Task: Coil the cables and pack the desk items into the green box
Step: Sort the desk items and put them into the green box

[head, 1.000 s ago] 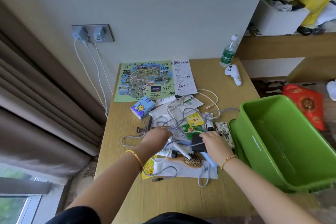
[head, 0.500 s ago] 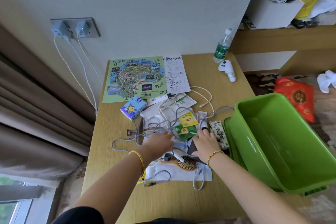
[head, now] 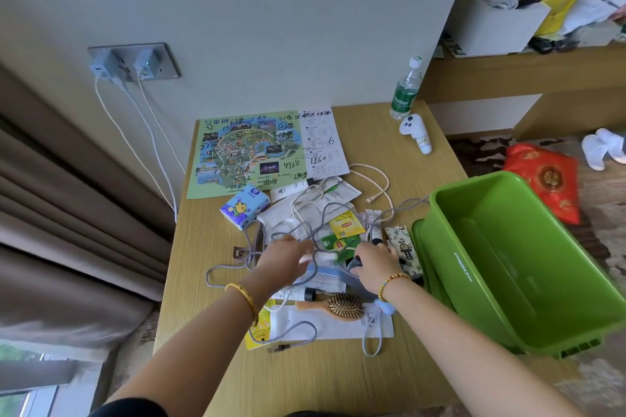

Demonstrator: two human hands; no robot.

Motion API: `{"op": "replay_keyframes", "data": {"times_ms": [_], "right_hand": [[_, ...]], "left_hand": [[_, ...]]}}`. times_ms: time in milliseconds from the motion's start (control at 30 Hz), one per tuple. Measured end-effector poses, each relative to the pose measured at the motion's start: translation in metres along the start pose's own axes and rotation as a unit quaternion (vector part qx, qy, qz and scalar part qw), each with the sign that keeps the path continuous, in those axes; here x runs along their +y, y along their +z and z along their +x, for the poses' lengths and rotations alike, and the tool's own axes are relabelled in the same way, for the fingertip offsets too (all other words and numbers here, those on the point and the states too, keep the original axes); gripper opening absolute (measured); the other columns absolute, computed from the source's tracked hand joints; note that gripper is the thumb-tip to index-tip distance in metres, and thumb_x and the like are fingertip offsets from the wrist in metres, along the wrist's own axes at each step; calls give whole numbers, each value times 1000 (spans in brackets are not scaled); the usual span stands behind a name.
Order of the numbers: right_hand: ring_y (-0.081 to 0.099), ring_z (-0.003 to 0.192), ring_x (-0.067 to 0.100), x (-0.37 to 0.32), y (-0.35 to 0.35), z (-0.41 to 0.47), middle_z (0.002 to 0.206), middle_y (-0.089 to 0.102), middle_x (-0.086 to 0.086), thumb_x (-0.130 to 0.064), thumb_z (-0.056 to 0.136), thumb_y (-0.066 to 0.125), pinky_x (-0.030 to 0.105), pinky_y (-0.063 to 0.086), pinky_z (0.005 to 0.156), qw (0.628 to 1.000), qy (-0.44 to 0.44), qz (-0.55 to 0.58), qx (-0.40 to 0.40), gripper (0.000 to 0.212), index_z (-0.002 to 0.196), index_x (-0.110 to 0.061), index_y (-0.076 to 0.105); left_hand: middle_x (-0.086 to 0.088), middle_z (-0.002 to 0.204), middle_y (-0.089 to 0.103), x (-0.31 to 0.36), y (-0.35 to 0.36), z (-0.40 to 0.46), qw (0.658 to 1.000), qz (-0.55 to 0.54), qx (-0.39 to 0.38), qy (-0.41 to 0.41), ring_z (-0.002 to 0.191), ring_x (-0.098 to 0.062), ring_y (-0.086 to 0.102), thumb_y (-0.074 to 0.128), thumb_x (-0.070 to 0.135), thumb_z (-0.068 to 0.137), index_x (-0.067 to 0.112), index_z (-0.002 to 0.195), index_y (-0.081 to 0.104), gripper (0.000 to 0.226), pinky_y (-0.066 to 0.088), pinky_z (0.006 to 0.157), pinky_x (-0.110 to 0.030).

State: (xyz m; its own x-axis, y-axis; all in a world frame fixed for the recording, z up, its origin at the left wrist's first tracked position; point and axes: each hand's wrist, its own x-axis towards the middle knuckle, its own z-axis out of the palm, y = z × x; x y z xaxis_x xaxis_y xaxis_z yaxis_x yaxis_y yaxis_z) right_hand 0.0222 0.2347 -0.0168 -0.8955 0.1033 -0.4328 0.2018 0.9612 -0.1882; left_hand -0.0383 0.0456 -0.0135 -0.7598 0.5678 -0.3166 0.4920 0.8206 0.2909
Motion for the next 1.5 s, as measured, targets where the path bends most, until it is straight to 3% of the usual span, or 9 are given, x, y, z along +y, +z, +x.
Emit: {"op": "replay_keyframes", "data": {"times_ms": [167, 333, 633, 867, 1000, 1067, 1233, 1333, 1500], "right_hand": [[52, 98, 32, -2, -12, 0, 91, 62, 14, -24, 95, 48, 35, 38, 72, 981, 37, 187, 35, 19, 110, -13, 43], [57, 100, 32, -5, -21, -5, 102, 68, 13, -16, 96, 45, 37, 48, 79, 983, 17, 163, 78, 28, 123, -19, 51], [61, 93, 32, -2, -45, -21, 103, 65, 14, -12, 97, 42, 44, 53, 76, 924, 29, 329, 191, 21, 114, -10, 55], [61, 91, 23, -9, -65, -27, 101, 63, 7, -11, 97, 42, 37, 53, 75, 894, 3, 381, 238, 22, 116, -13, 53], [59, 89, 20, -12, -64, -28, 98, 61, 4, -9, 97, 42, 32, 52, 74, 881, 0, 402, 250, 21, 113, -14, 54], [59, 89, 21, -13, -63, -29, 98, 61, 5, -10, 97, 42, 31, 52, 72, 878, 1, 406, 252, 20, 113, -14, 54], [55, 90, 15, -24, -65, -30, 102, 57, -2, -15, 97, 43, 28, 46, 73, 860, 1, 443, 251, 25, 119, -14, 54], [51, 83, 13, -36, -71, -29, 91, 56, -2, -19, 97, 44, 22, 40, 65, 840, -1, 486, 241, 19, 106, -13, 59], [42, 63, 15, -51, -77, -29, 64, 42, 7, -40, 93, 47, 21, 29, 52, 883, 13, 459, 94, 42, 83, -1, 58]], "left_hand": [[-6, 111, 68, -5, -17, 0, 989, -120, 51, -74, 109, -25, 54, 53, 32, 90, 27, 126, 55, 37, 46, 88, -32], [-6, 109, 66, 5, -34, 1, 995, 62, 57, -52, 108, -28, 51, 44, 36, 94, 31, 131, 46, 38, 39, 88, -35], [-10, 111, 66, 33, -54, 1, 964, -254, 56, -62, 98, -23, 61, 55, 29, 91, 11, 116, 56, 31, 46, 81, -28], [-16, 96, 65, 45, -71, 8, 996, -10, 57, -68, 82, -32, 61, 33, 23, 98, 23, 146, 17, 51, 38, 55, -29], [-16, 88, 65, 46, -82, 14, 895, -398, 29, -201, 67, -24, 67, 50, 15, 91, -4, 110, 49, 26, 53, 71, -38], [-10, 68, 63, 39, -84, 9, 882, -420, -22, -215, 43, -12, 63, 51, 16, 93, 1, 81, 52, 20, 52, 57, -30], [-16, 85, 65, 21, -73, -2, 797, -550, -21, -250, 53, -21, 67, 49, 12, 95, -3, 92, 47, 15, 52, 58, -33], [-22, 102, 63, 17, -64, -5, 812, -547, 5, -203, 79, -27, 56, 61, 11, 88, 7, 100, 49, 18, 46, 71, -37], [-1, 80, 60, 18, -59, -9, 865, -479, 42, -141, 56, -8, 46, 62, 10, 85, 13, 91, 58, 8, 38, 49, -14]]}}
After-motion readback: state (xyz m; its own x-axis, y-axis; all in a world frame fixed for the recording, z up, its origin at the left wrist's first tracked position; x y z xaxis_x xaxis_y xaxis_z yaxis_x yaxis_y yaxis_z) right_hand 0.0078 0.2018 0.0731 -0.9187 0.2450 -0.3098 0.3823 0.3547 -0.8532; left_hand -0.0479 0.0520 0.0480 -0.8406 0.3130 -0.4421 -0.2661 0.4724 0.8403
